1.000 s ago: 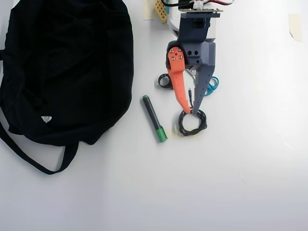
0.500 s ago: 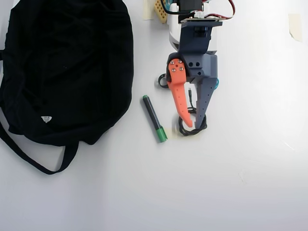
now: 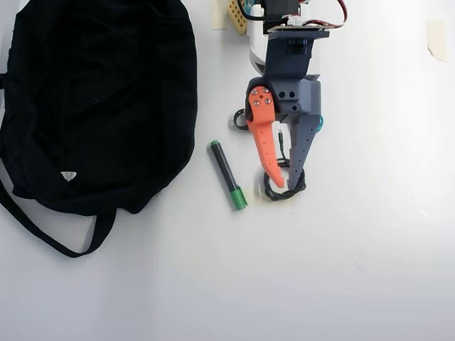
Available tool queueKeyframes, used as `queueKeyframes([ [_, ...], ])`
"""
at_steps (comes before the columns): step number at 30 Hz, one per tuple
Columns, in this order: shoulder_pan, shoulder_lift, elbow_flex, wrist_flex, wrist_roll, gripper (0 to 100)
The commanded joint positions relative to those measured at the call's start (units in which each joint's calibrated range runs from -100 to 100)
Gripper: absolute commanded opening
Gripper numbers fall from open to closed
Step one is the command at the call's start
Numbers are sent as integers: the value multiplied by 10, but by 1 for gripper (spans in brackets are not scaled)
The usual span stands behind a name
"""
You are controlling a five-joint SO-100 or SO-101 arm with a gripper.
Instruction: Put the cable into the black bag
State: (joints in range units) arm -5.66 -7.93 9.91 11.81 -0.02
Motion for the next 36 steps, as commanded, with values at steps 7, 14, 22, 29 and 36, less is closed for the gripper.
queueKeyframes([
  [7, -4, -16, 25, -5, 2, 3],
  [14, -17, -18, -11, 173, -1, 3],
  [22, -20, -17, -62, 416, 2, 2],
  [29, -20, -17, -72, 563, 0, 2],
  [36, -20, -18, -116, 703, 2, 2],
])
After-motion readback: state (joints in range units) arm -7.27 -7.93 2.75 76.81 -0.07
